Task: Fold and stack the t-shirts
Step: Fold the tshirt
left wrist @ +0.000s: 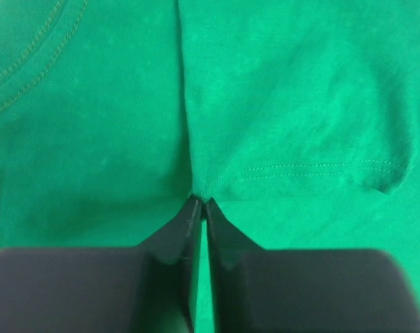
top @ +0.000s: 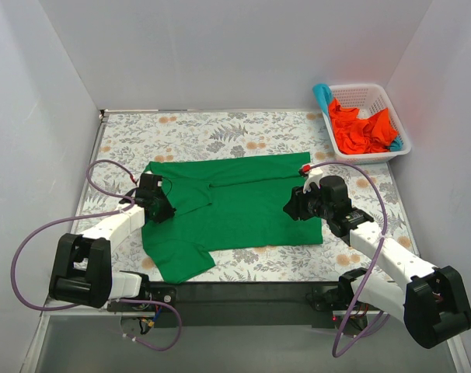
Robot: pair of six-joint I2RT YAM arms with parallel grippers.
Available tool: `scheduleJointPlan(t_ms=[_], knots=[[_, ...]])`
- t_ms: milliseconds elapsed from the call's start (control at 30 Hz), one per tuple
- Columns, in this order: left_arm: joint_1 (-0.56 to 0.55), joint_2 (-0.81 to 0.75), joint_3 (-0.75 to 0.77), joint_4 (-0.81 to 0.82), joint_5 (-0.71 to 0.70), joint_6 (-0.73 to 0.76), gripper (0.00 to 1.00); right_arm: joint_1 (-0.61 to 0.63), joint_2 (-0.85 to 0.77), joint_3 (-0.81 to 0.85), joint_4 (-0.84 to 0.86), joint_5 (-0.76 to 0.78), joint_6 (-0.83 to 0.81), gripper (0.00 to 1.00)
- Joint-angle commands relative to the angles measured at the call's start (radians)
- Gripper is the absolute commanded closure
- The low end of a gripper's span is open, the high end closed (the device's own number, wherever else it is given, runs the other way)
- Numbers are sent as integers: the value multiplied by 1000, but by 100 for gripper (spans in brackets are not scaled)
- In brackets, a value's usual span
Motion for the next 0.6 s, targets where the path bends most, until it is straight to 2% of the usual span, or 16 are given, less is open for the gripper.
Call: scheduleJointPlan(t_ms=[0,267,433,567], knots=[[3,-10,20,-53,21,-10,100,-5,-23,-6,12,-11,-5,56],[3,-25,115,-222,42,-56,100,-4,-26,-9,12,-1,-5,56],[3,-7,134,-234,30,-59,100,-5,-7,1,14,-18,-3,56],[3,33,125,-239,16,-63,100,-4,54,30,46,-99,11,56]])
